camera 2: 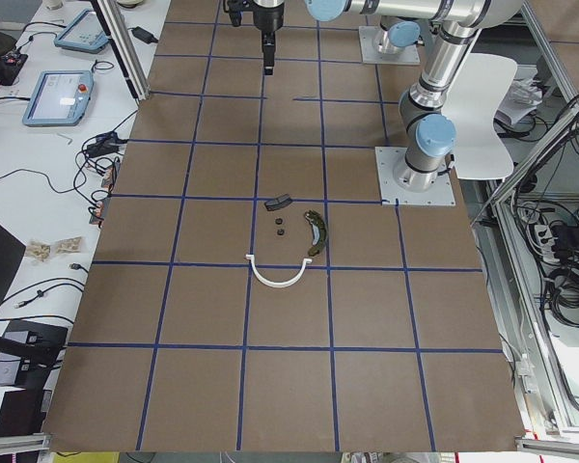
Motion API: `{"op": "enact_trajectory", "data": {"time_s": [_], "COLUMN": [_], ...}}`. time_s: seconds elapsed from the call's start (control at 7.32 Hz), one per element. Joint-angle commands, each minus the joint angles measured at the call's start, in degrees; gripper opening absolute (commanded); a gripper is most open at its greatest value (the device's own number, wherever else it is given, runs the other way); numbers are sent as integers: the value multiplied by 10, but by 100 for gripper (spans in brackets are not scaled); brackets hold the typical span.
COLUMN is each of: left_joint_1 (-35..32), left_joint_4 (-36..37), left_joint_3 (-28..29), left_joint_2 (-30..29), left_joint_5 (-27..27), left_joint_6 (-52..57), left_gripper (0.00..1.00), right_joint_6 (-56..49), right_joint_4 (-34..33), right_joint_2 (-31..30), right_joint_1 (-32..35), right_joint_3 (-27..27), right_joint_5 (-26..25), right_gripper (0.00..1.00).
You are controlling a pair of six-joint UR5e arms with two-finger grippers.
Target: Place bearing gear from tray to pile
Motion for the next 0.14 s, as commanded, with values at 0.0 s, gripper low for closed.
{"op": "enact_trajectory", "data": {"time_s": [0.0], "left_joint_1": [-5], "left_joint_4": [1], "left_joint_3": [2], "left_joint_2": [-4], "left_joint_5": [17], "left_joint_6": [-5], "left_gripper": [100], "right_joint_6": [0], "right_joint_4": [1], "right_joint_2": [-2], "right_joint_1": [1], "right_joint_3": [0], "right_joint_5": [-1], "right_gripper": [100]}}
